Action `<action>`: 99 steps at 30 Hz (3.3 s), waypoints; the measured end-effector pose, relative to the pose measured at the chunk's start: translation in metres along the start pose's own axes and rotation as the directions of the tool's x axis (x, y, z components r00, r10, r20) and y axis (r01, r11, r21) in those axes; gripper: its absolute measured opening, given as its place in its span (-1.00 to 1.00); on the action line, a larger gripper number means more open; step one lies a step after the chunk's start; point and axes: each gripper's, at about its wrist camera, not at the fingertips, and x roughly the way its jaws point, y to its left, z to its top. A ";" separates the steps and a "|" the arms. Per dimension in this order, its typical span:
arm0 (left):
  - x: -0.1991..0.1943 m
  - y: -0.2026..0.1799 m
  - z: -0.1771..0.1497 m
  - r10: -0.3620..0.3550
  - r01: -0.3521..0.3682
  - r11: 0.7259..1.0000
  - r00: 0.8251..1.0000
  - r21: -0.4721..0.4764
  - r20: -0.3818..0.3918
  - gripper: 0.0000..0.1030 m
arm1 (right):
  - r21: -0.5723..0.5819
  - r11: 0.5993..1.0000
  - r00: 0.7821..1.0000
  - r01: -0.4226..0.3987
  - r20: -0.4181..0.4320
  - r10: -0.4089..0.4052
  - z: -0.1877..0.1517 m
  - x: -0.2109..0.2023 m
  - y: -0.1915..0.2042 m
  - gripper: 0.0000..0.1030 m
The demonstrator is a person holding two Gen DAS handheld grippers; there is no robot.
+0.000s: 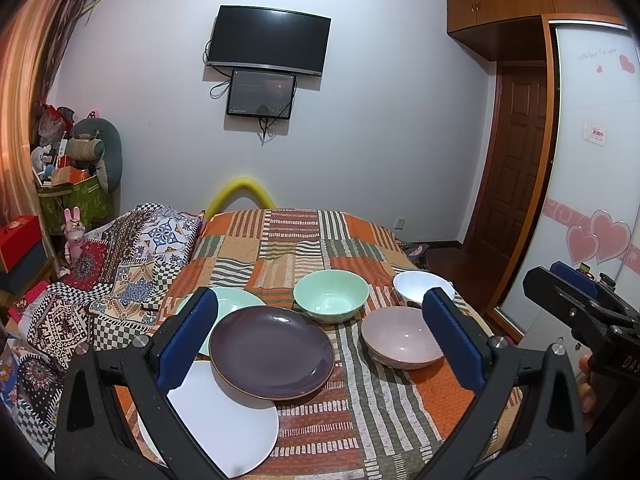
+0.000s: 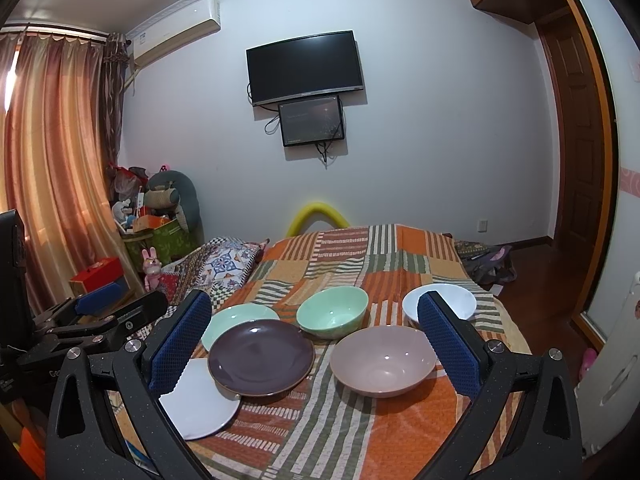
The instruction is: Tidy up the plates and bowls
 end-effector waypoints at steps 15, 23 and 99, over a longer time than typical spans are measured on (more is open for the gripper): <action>-0.002 -0.001 0.003 -0.004 0.004 1.000 1.000 -0.002 0.005 1.00 | 0.000 1.000 1.000 0.000 0.000 0.000 0.000 0.000 0.001 1.00; 0.000 -0.001 0.002 -0.006 0.006 1.000 1.000 0.003 -0.001 1.00 | 0.000 1.000 1.000 0.001 -0.007 -0.001 0.000 0.001 0.002 1.00; 0.256 0.179 -0.082 -0.031 -0.021 0.996 0.829 -0.086 -0.558 -0.65 | 0.058 0.998 0.761 0.019 -0.649 0.023 -0.113 0.233 0.015 -0.47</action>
